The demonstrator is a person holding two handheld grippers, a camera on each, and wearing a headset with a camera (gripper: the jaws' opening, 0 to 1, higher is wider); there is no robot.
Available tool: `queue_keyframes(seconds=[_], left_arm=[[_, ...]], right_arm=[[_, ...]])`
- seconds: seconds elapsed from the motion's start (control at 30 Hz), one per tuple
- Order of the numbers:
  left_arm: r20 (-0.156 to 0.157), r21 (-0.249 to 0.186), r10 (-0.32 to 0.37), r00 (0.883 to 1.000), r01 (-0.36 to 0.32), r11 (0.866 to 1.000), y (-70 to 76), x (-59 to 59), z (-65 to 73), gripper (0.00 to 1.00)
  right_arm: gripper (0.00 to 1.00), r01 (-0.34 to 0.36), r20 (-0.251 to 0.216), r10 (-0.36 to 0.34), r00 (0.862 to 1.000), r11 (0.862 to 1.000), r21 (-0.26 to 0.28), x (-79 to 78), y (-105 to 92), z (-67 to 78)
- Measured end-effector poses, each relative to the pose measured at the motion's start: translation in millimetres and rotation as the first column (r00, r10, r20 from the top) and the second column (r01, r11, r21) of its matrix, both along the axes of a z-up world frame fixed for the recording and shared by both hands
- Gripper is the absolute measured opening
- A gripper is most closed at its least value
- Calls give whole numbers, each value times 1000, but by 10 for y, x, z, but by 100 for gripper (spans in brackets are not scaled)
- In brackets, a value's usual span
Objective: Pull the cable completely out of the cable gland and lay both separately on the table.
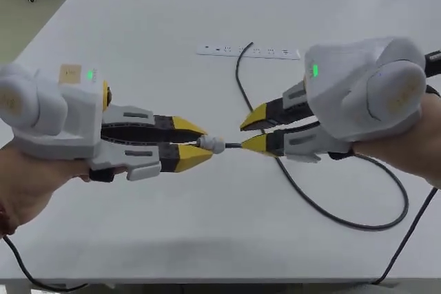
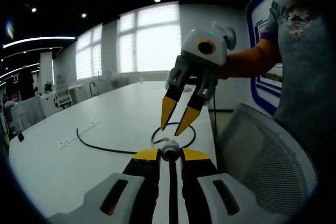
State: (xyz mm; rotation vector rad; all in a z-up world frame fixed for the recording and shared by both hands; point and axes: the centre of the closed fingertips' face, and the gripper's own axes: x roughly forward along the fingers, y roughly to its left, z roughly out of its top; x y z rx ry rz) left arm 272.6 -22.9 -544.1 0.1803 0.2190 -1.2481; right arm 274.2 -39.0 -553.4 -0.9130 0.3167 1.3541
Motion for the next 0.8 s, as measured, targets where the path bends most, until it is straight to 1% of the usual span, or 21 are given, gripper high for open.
queue_keyframes(seconds=[0.03,0.07,0.2,0.3,0.4,0.47,0.5,0.63,0.7,0.8], left_arm=[[-1,-1,-1,1000,1,1000,-1,1,3,15],[1,0,-1,1000,1,1000,-2,2,6,15],[1,-2,0,1000,0,1000,-5,0,17,15],[1,-3,-3,1000,3,1000,-6,-6,19,15],[1,-2,-11,1000,11,1000,-21,-17,23,15],[0,0,-11,1000,11,1000,-20,-13,21,15],[1,-1,-11,1000,11,1000,-22,-13,24,15],[3,3,-22,1000,22,1000,-34,-29,22,15],[4,-2,-20,1000,20,1000,-34,-27,32,15],[6,-6,-17,1000,17,1000,-24,-24,42,15]], right_arm=[[5,-4,6,4,1000,1000,-10,13,12,-29],[5,-5,-1,5,1000,1000,-14,26,13,-48],[4,-15,-19,15,1000,1000,9,19,48,-16],[3,-33,-25,33,999,999,8,-8,65,-26],[2,-57,-24,57,998,998,12,-42,93,-17],[1,-62,-9,62,998,998,0,-36,89,-32],[0,-65,-20,65,998,998,0,-46,89,-40],[0,-79,-15,79,997,997,-6,-57,81,-48],[0,-73,-18,73,997,997,-5,-43,61,-43],[0,-52,-21,51,998,998,-24,2,-21,-84]])
